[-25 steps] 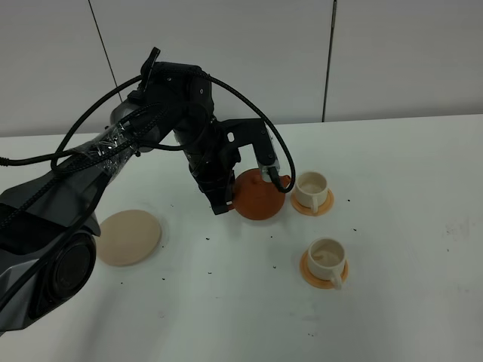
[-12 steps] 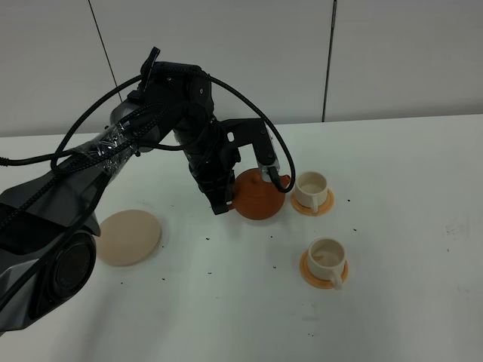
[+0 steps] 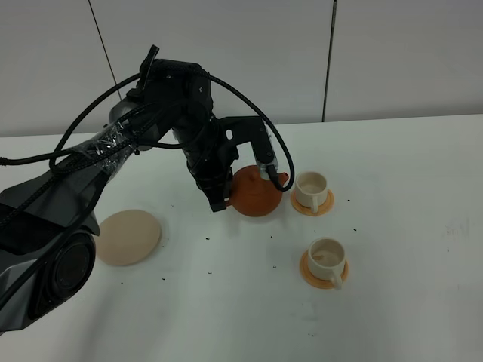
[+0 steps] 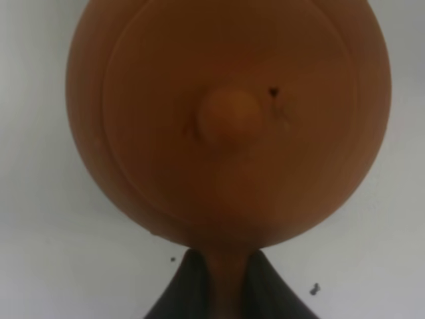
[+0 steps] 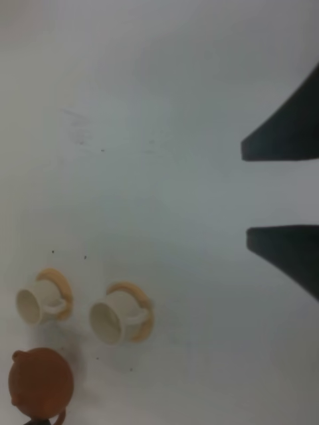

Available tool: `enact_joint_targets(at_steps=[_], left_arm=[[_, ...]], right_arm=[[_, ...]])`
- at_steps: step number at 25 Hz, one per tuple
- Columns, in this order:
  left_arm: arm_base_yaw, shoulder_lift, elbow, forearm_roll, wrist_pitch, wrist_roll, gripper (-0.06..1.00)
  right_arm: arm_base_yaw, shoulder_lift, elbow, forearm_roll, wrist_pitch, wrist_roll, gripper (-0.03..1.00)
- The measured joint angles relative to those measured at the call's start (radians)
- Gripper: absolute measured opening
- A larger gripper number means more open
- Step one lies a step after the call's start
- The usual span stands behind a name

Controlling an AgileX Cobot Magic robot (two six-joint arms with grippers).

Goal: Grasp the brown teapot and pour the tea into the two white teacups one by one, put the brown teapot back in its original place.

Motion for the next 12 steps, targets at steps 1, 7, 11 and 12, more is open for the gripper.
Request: enact_joint_targets(at_steps=[1, 7, 11, 12], left_arm=[[-0.001, 0.000, -0.015, 0.007, 0.001, -0.007, 0.17], [-0.001, -0.014, -0.095, 0.022, -0.002, -0.048, 0.17], [-0.001, -0.015, -0.103, 0.029, -0.013, -0.055, 0.17], [-0.002, -0.015, -0.103, 0.040, -0.013, -0.059, 0.17]], right_arm=[[0.000, 0.000, 0.000, 0.000, 0.000, 0.000, 0.24], [0.000, 0.000, 0.000, 0.000, 0.000, 0.000, 0.24], [0.000, 0.000, 0.000, 0.000, 0.000, 0.000, 0.24], [0.000, 0.000, 0.000, 0.000, 0.000, 0.000, 0.24]])
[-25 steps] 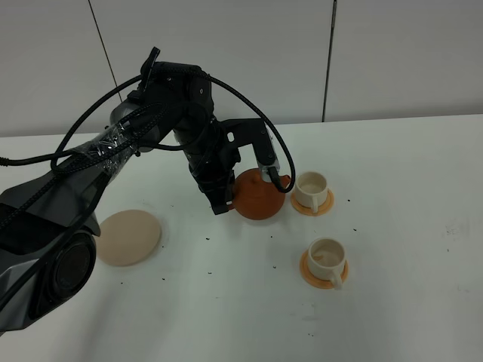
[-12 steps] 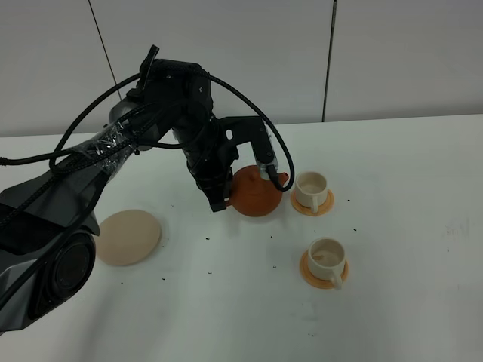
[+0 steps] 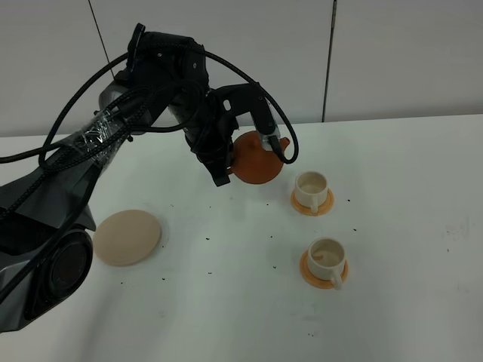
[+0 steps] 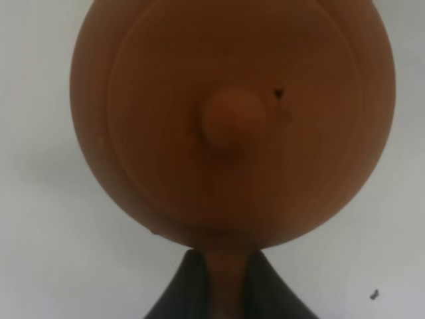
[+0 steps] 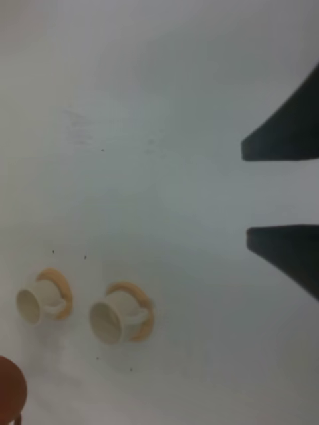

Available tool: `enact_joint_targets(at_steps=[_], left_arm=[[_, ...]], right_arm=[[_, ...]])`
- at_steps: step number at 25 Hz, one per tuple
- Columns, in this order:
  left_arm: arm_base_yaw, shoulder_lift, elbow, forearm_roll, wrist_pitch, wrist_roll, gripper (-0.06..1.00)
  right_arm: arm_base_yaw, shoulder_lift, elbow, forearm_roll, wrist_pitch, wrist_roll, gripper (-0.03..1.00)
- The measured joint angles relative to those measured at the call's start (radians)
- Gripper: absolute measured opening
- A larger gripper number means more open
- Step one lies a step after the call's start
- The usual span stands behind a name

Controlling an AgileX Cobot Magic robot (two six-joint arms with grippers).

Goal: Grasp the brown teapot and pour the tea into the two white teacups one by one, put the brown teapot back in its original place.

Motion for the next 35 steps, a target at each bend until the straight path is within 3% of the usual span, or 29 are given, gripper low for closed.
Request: enact_joint_targets(at_steps=[9, 23, 31, 35], left_arm=[[-0.045, 0.000, 0.000, 0.166, -0.045, -0.027, 0.17], [-0.098, 0.000, 0.000, 0.202, -0.155, -0.025, 0.17], [-0.111, 0.001, 0.000, 0.210, -0.162, -0.025, 0.17], [-0.116, 0.017, 0.000, 0.253, -0.153, -0.025, 0.17]], right_arm=[[0.000, 0.000, 0.000, 0.000, 0.000, 0.000, 0.24], [0.000, 0.000, 0.000, 0.000, 0.000, 0.000, 0.24], [0.000, 0.000, 0.000, 0.000, 0.000, 0.000, 0.24], [0.000, 0.000, 0.000, 0.000, 0.000, 0.000, 0.24]])
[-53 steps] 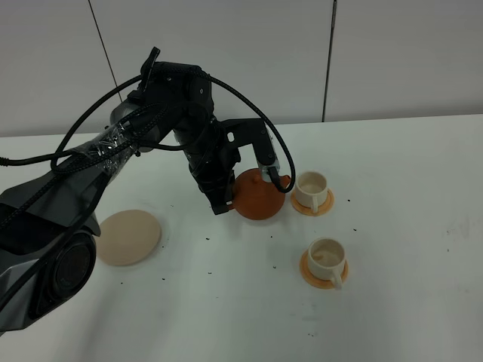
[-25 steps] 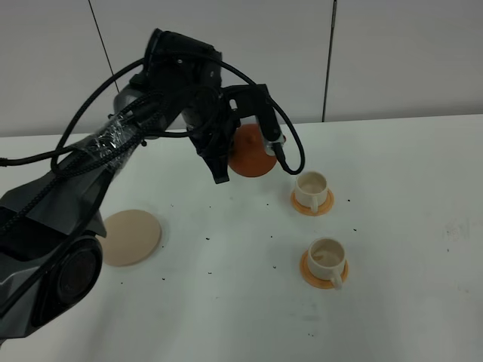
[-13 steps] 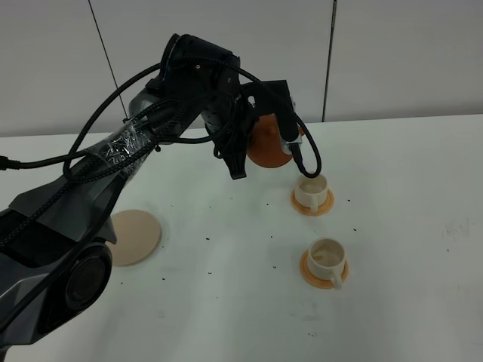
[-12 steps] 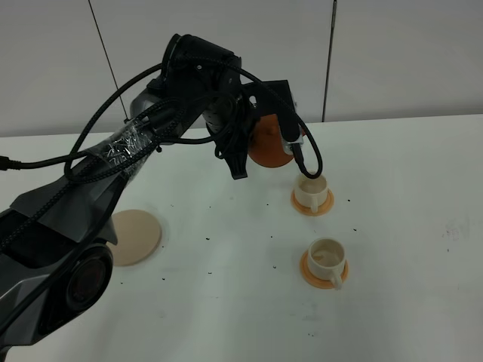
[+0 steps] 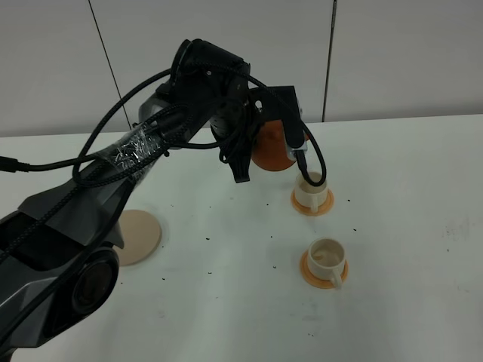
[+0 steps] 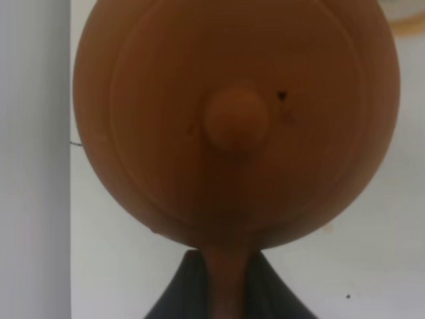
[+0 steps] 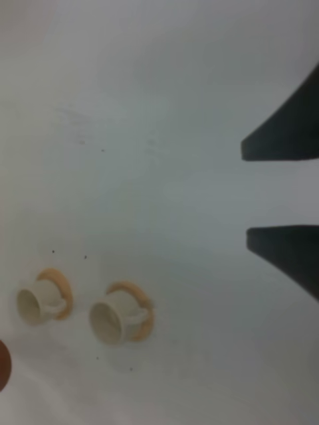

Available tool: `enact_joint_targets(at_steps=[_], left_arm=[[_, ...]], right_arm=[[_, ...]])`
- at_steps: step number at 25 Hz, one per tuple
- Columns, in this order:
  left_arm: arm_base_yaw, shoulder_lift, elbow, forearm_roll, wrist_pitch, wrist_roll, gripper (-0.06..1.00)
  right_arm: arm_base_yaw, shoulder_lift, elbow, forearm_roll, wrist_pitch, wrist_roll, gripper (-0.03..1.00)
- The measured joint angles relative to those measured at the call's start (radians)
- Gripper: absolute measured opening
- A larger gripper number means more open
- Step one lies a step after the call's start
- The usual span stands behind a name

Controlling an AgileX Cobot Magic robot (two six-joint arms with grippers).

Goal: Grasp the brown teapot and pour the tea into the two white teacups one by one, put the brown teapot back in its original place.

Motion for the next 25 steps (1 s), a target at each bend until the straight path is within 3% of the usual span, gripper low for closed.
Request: enact_joint_targets(at_steps=[8, 25], left_arm=[[-0.013, 0.029, 0.000, 0.068, 0.002, 0.000, 0.17], [-0.034, 0.034, 0.000, 0.125, -0.059, 0.020, 0.17]], right_arm=[[0.000, 0.000, 0.000, 0.000, 0.000, 0.000, 0.24], [0.000, 0.000, 0.000, 0.000, 0.000, 0.000, 0.24]])
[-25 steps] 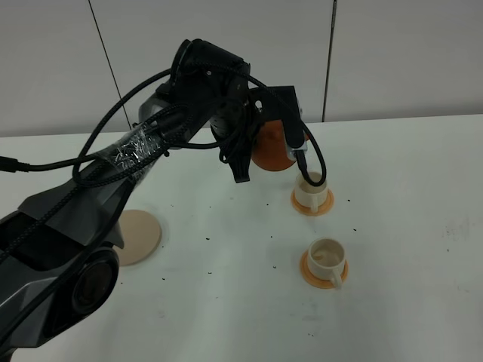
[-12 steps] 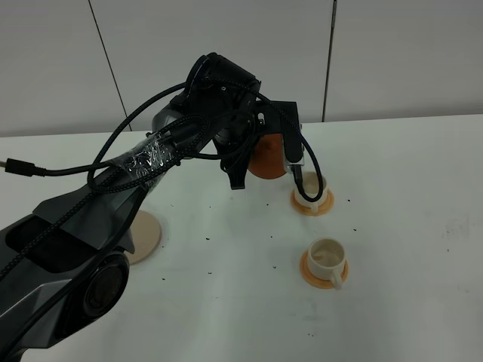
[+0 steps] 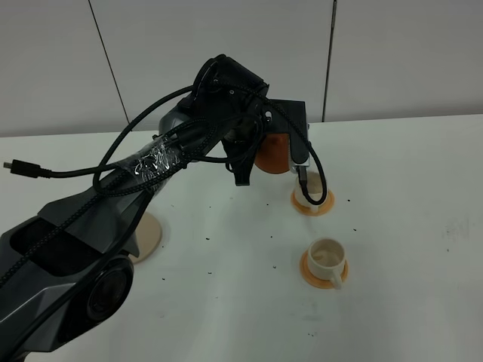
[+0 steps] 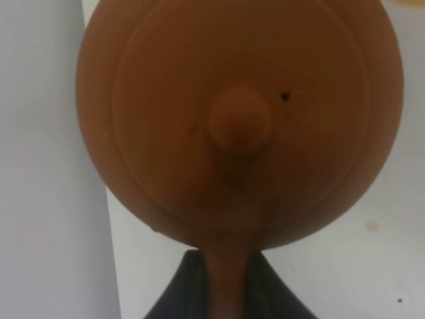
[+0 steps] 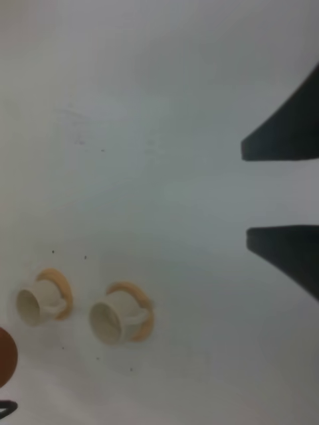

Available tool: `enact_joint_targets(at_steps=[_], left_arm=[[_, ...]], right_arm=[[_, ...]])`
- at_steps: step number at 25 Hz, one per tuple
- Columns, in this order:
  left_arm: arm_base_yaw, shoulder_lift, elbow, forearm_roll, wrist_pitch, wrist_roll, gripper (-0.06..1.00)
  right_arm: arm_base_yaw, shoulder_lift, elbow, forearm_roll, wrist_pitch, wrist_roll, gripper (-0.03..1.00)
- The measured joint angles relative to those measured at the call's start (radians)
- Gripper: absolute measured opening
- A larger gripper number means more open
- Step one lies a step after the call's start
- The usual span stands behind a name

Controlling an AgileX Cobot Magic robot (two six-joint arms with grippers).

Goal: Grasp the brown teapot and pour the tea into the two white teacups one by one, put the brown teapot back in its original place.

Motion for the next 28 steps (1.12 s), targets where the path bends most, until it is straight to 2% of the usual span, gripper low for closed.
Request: enact_joint_targets(at_steps=[11, 16, 28], left_arm=[[-0.020, 0.021, 0.000, 0.029, -0.015, 0.000, 0.17], [-0.024, 0.021, 0.000, 0.078, -0.014, 0.000, 0.17], [-0.038, 0.021, 0.000, 0.105, -0.020, 0.032, 0.17]], right_arm=[[0.000, 0.000, 0.000, -0.002, 0.000, 0.000, 0.24], [0.000, 0.000, 0.000, -0.003, 0.000, 0.000, 0.24], [0.000, 0.000, 0.000, -0.003, 0.000, 0.000, 0.24]])
